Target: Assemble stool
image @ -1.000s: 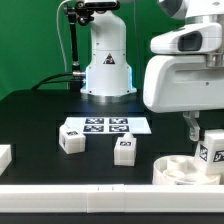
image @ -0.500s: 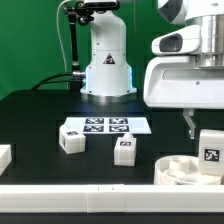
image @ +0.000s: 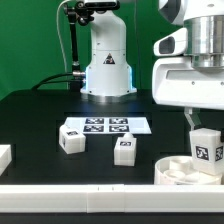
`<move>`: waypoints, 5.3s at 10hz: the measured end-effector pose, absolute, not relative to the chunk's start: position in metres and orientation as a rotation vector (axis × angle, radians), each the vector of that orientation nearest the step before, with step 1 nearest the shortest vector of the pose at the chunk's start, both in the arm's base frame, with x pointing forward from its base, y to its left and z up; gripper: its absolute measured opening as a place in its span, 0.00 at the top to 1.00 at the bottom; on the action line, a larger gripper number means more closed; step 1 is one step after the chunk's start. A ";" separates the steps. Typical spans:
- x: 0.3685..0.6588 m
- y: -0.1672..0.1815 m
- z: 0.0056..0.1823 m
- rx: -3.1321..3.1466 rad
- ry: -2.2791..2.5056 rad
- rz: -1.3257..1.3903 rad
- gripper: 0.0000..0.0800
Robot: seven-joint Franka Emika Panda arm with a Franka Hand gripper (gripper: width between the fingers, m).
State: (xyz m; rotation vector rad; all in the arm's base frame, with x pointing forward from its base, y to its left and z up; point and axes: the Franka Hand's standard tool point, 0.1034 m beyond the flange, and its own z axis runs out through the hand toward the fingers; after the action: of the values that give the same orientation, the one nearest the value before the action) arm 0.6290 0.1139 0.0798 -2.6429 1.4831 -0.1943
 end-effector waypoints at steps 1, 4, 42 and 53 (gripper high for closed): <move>0.629 0.113 0.080 -2.582 1.570 -0.183 0.58; 0.629 0.113 0.079 -2.432 1.762 -0.154 0.58; 0.631 0.114 0.114 -3.054 0.029 -0.049 0.19; 0.622 0.106 0.078 -2.989 -0.934 0.004 0.19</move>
Offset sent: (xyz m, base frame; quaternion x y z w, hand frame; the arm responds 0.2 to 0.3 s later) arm 0.0000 0.0000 0.0000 0.0000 0.0000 0.1938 0.9810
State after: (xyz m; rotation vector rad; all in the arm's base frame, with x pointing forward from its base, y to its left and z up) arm 0.6216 0.1060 0.0781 -2.9891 -0.9344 0.0045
